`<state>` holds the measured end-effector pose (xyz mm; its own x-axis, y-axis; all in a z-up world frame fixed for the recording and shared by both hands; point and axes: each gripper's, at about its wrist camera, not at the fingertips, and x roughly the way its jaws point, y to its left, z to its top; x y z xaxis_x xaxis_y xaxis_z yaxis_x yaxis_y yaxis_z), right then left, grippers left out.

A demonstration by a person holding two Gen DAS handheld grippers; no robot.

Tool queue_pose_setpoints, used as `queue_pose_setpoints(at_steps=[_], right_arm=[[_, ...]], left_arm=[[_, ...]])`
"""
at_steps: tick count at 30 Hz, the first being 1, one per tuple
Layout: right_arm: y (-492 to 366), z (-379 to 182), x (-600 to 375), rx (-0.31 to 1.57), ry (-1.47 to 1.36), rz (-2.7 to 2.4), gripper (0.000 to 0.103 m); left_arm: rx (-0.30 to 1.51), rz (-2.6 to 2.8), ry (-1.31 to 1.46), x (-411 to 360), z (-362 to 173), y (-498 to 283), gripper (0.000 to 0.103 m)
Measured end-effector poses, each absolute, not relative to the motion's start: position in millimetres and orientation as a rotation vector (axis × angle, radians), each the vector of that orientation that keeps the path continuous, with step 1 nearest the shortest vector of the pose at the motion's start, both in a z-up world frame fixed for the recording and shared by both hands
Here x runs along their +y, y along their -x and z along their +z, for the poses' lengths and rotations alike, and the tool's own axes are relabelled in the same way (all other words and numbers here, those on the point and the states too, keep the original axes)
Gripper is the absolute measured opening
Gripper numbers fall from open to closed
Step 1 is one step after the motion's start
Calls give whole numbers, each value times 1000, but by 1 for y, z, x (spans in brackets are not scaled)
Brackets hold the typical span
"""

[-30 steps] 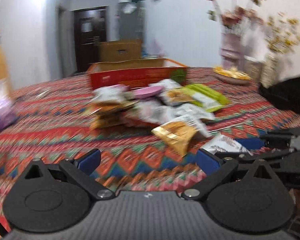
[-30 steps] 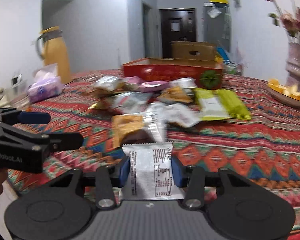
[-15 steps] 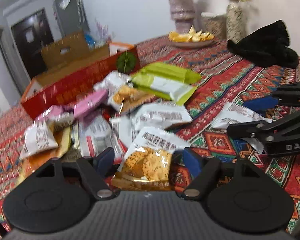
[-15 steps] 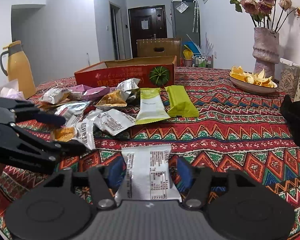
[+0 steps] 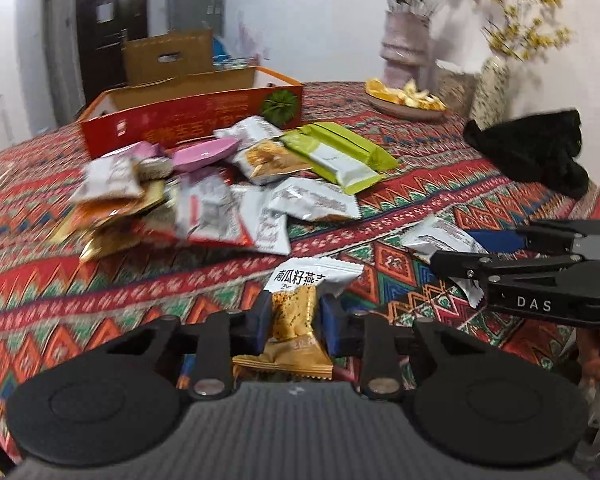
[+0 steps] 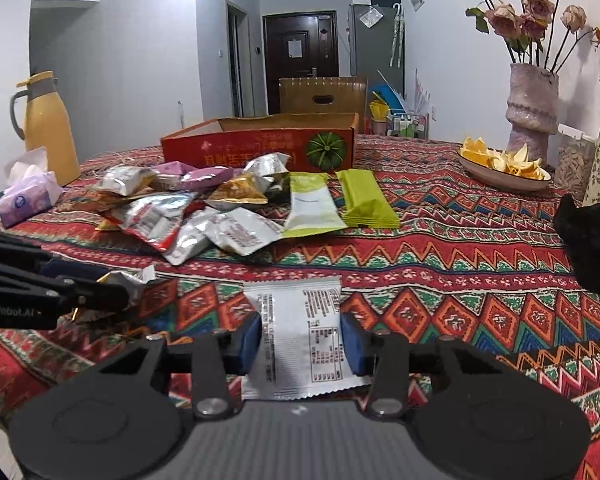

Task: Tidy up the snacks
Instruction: 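Carry both packets into the cardboard box and open both tools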

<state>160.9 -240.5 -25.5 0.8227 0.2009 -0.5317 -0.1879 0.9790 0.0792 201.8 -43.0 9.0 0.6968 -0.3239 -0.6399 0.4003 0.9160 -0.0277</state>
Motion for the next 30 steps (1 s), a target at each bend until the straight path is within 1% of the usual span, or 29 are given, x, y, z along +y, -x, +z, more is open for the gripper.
queue_pose_setpoints(at_steps=[2,4,12,21,25,30], right_arm=[[-155,-22,-237,554,-22,209,42],[-149,-17,-233,541,-21,214,42],[-134,-5,-226,505,-8,221,42],[-143,2,-228,486,6,223,42],[-161,21,-236,451,8,239,42],[-197,61,-240,378,56,257,42]], left_arm=[[683,-379,-80,-35,15,-194,19],[680,-357,-43,-26,21,-189,18],[700,-263,94,16,30,-191,16],[633,-212,91,31,52,-191,15],[576,-214,83,38,75,-202,15],[507,-214,46,42,109,-242,16]])
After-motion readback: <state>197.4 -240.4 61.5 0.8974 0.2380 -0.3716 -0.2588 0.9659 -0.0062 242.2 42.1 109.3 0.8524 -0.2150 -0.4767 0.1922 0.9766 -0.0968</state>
